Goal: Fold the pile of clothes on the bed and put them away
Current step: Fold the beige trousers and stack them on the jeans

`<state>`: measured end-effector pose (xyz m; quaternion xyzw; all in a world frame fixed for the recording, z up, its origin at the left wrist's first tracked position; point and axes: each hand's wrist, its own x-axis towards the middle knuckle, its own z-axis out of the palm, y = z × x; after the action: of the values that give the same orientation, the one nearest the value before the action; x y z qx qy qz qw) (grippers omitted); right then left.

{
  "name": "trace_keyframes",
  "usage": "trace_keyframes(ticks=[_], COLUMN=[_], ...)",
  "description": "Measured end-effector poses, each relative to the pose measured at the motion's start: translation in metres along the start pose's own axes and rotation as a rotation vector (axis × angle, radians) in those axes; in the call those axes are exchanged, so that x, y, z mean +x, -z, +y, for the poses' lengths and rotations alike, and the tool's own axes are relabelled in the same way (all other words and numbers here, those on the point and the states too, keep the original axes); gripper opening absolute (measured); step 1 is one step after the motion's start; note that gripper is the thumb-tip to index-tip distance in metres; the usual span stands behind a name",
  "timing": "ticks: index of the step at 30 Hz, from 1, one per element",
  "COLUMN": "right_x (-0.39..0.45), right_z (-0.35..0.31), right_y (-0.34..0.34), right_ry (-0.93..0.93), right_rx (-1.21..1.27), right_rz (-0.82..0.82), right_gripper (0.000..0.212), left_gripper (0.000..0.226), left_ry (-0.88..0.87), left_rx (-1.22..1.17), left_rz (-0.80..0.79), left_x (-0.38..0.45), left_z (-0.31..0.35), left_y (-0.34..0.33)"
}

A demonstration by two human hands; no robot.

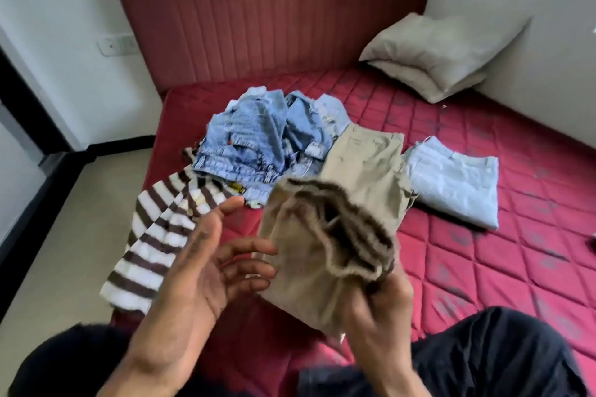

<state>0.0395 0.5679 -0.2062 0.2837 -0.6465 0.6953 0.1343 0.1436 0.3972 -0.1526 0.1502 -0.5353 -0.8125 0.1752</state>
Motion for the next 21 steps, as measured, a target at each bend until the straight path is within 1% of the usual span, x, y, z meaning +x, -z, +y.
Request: trace_keyframes(ticks=[1, 2, 3, 5, 6, 7, 8, 10, 12, 14, 15, 16, 17, 18, 19, 20, 21], right_x=[0.026, 0.048, 0.076, 0.119, 0.141, 0.161, 0.186, 0.234, 0.274, 0.290, 0.287, 0.274, 0.257, 0.234, 0.203, 0.163, 0.122], right_z=[0.008, 0.020, 0.038, 0.074, 0.094, 0.111, 0.135, 0.188, 0.245, 0.291, 0.304, 0.307, 0.298, 0.287, 0.268, 0.256, 0.246], right_y=[0.005, 0.011, 0.016, 0.023, 0.026, 0.026, 0.025, 0.025, 0.030, 0.036, 0.038, 0.038, 0.036, 0.033, 0.028, 0.024, 0.022], right_ry=[0.001, 0.007, 0.010, -0.048, -0.083, -0.116, -0.151, -0.212, -0.322, -0.513, -0.581, -0.559, -0.441, -0.271, -0.145, -0.050, 0.057], right_rx=[-0.028, -0.051, -0.069, -0.070, -0.053, -0.024, -0.012, -0.070, -0.180, -0.358, -0.501, -0.603, -0.642, -0.608, -0.555, -0.582, -0.693], right_rz=[0.036, 0.068, 0.107, 0.148, 0.153, 0.157, 0.158, 0.119, 0.016, -0.024, -0.021, 0.006, 0.011, -0.061, -0.250, -0.488, -0.682], right_gripper=[0.046, 0.040, 0.033, 0.022, 0.018, 0.015, 0.014, 0.015, 0.022, 0.049, 0.063, 0.075, 0.079, 0.077, 0.073, 0.069, 0.066], left_gripper=[0.094, 0.086, 0.073, 0.059, 0.058, 0.063, 0.073, 0.100, 0.116, 0.122, 0.123, 0.124, 0.123, 0.121, 0.117, 0.113, 0.107], left_ry=[-0.066, -0.151, -0.279, -0.559, -0.689, -0.775, -0.770, -0.584, -0.502, -0.464, -0.451, -0.428, -0.438, -0.462, -0.507, -0.553, -0.605], left_rx=[0.109, 0.261, 0.442, 0.842, 1.045, 1.230, 1.377, 1.637, 1.835, 1.899, 1.931, 1.977, 2.010, 2.017, 2.022, 2.023, 2.013], left_rz=[0.014, 0.027, -0.002, -0.099, -0.161, -0.220, -0.291, -0.412, -0.454, -0.501, -0.520, -0.545, -0.573, -0.614, -0.656, -0.697, -0.728], left_x=[0.015, 0.026, 0.045, 0.073, 0.092, 0.110, 0.134, 0.174, 0.203, 0.226, 0.237, 0.246, 0.253, 0.259, 0.260, 0.257, 0.253], left_z=[-0.009, -0.022, -0.037, -0.075, -0.097, -0.118, -0.138, -0.164, -0.186, -0.203, -0.208, -0.209, -0.209, -0.211, -0.211, -0.209, -0.205], left_y=[-0.010, -0.019, -0.028, -0.033, -0.032, -0.030, -0.027, -0.021, -0.008, 0.008, 0.016, 0.022, 0.028, 0.034, 0.040, 0.045, 0.051])
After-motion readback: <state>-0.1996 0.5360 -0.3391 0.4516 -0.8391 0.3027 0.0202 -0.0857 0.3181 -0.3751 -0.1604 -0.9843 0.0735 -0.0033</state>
